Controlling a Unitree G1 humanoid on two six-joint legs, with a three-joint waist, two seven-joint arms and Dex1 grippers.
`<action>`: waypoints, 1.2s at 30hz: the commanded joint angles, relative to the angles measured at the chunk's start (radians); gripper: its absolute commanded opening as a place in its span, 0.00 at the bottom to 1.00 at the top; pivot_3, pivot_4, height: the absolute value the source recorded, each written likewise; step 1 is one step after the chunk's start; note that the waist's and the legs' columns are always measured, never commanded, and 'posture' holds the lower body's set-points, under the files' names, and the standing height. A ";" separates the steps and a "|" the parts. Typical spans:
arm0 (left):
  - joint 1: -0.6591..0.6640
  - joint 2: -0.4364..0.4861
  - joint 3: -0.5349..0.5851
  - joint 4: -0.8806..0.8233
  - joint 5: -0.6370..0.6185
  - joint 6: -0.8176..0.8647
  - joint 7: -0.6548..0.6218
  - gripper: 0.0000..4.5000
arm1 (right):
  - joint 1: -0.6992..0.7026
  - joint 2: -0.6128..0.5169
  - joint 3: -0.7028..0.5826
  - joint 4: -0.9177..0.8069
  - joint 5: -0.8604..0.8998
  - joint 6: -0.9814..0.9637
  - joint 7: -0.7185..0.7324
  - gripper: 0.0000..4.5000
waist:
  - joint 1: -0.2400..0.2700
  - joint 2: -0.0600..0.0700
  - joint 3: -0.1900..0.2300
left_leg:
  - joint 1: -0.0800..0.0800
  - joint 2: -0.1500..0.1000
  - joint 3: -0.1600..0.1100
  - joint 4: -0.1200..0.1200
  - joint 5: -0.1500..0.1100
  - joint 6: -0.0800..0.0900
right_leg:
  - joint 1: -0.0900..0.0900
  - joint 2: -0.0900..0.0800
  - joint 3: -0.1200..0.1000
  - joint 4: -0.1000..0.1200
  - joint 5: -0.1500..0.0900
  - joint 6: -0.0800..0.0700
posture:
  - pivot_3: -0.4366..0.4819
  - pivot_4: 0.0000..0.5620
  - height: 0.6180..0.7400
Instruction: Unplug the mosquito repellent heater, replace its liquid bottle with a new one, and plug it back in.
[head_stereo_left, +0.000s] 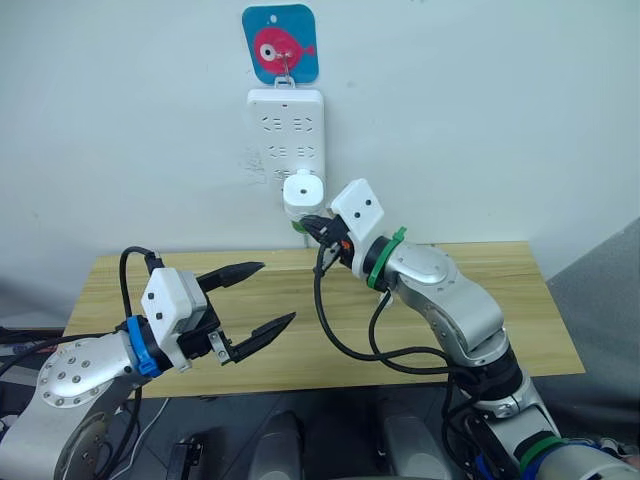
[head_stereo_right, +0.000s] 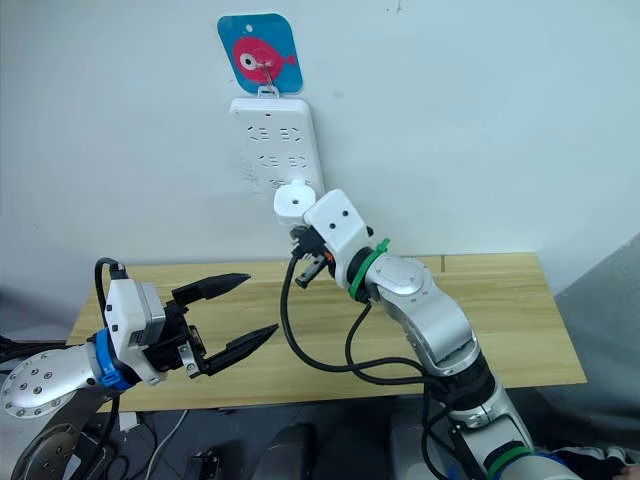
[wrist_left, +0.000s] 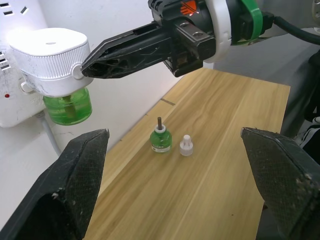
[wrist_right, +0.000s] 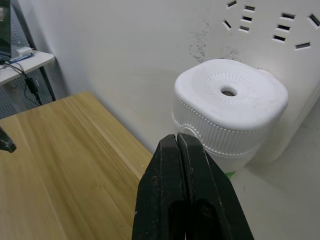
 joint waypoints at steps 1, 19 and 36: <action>-0.006 0.005 0.002 -0.014 0.004 -0.018 0.003 1.00 | -0.025 0.011 -0.005 -0.013 -0.005 -0.028 -0.003 0.01 | 0.000 0.000 0.000 | 0.000 0.000 0.000 0.000 0.000 0.000 | 0.000 0.000 0.000 0.000 0.000 0.000 | 0.43 0.36 0.88; -0.016 0.004 -0.007 -0.012 0.008 -0.014 0.012 1.00 | -0.044 0.031 -0.050 0.048 -0.059 -0.056 -0.079 0.01 | 0.001 0.000 0.000 | 0.000 0.000 0.000 0.000 0.000 0.000 | 0.000 0.000 0.000 0.000 0.000 0.000 | 0.44 0.36 0.88; -0.017 0.010 0.025 0.057 0.025 -0.034 0.014 1.00 | 0.038 -0.175 -0.084 -0.216 0.180 0.035 0.198 0.01 | 0.000 0.000 0.000 | 0.000 0.000 0.000 -0.002 0.000 0.000 | 0.001 0.000 0.000 -0.003 0.000 0.000 | 0.43 0.32 0.88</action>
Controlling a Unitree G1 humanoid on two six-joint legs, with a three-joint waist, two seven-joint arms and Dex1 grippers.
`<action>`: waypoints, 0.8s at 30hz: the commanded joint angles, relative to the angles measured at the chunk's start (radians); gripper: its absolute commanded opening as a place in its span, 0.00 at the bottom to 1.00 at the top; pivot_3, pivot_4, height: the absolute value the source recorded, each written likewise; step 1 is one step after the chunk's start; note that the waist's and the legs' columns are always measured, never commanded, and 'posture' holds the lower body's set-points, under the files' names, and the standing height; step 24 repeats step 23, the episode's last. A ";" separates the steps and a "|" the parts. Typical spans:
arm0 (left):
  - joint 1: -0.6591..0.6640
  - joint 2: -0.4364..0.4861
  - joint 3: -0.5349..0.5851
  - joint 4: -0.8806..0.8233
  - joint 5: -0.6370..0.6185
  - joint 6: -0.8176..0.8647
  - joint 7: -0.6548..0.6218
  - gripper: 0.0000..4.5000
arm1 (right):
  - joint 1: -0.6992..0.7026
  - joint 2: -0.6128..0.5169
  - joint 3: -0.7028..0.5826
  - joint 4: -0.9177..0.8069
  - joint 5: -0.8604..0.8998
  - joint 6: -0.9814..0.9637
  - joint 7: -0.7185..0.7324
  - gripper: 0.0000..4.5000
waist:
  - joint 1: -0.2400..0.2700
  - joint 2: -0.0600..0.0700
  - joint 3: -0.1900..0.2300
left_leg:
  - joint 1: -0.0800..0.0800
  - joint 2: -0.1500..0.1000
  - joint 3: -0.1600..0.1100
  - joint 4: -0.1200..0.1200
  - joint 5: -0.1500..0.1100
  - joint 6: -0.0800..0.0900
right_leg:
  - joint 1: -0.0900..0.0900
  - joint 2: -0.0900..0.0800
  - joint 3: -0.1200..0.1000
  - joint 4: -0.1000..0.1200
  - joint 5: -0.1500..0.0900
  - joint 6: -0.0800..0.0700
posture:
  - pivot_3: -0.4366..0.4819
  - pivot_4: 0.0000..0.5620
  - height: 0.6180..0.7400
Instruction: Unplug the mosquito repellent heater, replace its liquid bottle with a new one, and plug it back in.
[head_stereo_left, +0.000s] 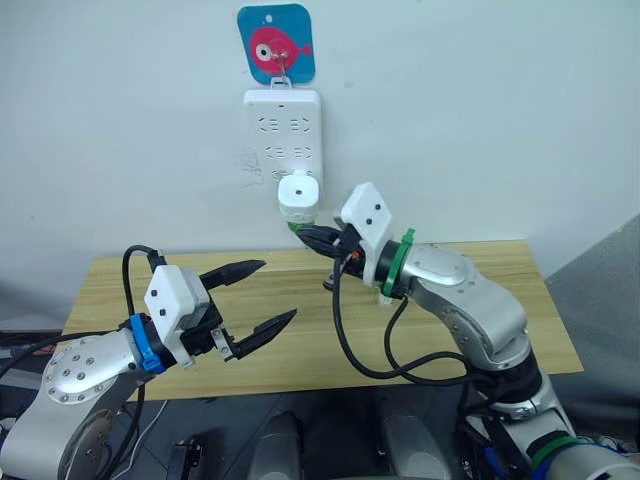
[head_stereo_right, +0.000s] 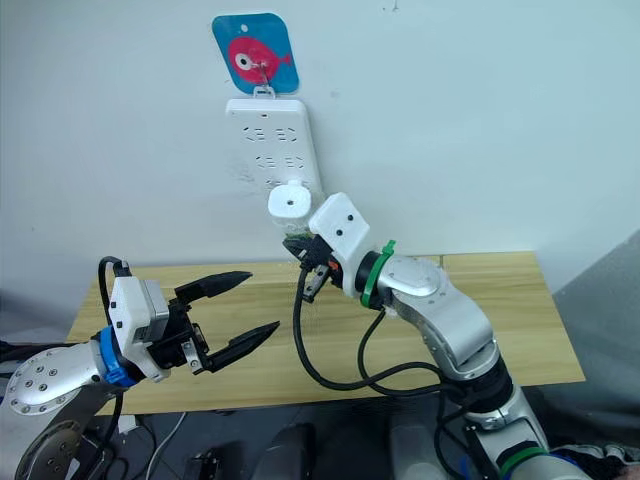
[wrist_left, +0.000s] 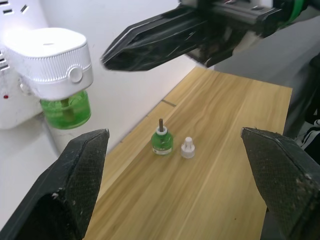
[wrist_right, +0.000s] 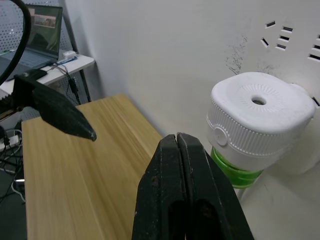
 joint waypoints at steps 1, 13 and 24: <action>-0.006 0.022 0.044 0.061 0.039 -0.036 -0.009 1.00 | 0.043 -0.119 -0.069 -0.117 0.048 -0.013 0.091 0.01 | 0.001 0.000 0.000 | 0.000 0.000 0.000 0.000 0.000 0.000 | 0.000 0.000 0.000 0.000 0.000 0.000 | 0.43 0.31 0.88; -0.020 0.212 0.055 0.373 0.177 -0.159 -0.235 1.00 | 0.323 -0.641 -0.358 -0.046 0.059 -0.266 0.410 0.86 | 0.018 -0.001 -0.002 | 0.000 0.000 0.002 0.000 0.000 0.000 | 0.003 0.000 0.000 -0.006 0.000 0.001 | 0.42 0.24 0.88; -0.066 0.251 0.021 0.398 0.266 -0.112 -0.186 1.00 | 0.433 -0.790 -0.463 0.121 0.000 -0.529 0.550 0.99 | 0.023 -0.004 -0.017 | 0.001 0.000 0.002 0.002 0.000 0.000 | 0.004 -0.001 0.000 -0.006 0.001 0.002 | 0.43 0.17 0.88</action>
